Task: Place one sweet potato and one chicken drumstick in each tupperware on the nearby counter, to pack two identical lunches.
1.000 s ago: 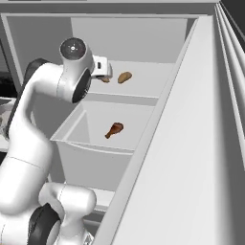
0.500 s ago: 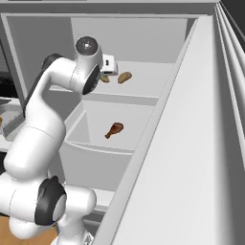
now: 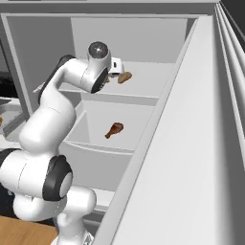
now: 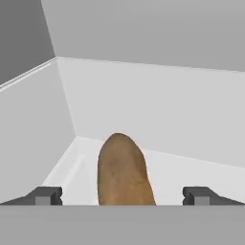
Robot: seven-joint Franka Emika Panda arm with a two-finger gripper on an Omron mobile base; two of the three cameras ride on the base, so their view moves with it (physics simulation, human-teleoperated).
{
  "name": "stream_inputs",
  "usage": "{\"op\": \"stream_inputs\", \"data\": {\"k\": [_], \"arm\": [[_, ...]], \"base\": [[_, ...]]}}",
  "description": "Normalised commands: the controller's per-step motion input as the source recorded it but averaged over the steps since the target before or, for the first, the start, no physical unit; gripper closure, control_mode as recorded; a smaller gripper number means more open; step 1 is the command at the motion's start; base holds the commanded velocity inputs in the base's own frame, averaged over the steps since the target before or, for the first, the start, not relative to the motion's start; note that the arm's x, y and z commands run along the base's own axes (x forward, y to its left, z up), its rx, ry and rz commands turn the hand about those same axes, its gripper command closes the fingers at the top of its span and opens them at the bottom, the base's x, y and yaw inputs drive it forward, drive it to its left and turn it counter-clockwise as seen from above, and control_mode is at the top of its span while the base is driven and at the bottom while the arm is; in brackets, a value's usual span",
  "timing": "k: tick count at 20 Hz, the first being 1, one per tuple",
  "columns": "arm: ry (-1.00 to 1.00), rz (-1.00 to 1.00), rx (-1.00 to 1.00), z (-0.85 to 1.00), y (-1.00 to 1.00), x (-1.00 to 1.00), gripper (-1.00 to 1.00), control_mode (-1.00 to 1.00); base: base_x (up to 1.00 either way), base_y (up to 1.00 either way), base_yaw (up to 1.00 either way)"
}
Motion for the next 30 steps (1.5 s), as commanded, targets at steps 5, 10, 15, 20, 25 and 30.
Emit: {"op": "stream_inputs", "data": {"k": [5, 10, 15, 20, 25, 30], "arm": [[0.03, 0.0, 0.0, -0.07, -0.03, 0.64, -1.0, -1.0], [0.0, 0.02, -0.03, -0.55, 0.0, 0.07, -1.0, -1.0], [0.01, 0.01, -0.04, -0.81, 0.0, -0.29, 1.0, -1.0], [0.0, 0.03, -0.01, -0.79, 0.0, -0.17, 1.0, -1.0], [-0.02, -0.01, 0.0, 0.0, 0.0, -0.88, 1.0, -1.0], [0.0, -0.12, 0.0, 0.15, 0.01, -1.0, 1.0, -1.0]], "base": [[0.0, 0.0, 0.0], [0.0, 0.0, 0.0], [0.0, 0.0, 0.0], [0.0, 0.0, 0.0], [0.0, 0.0, 0.0], [0.0, 0.0, 0.0]]}}
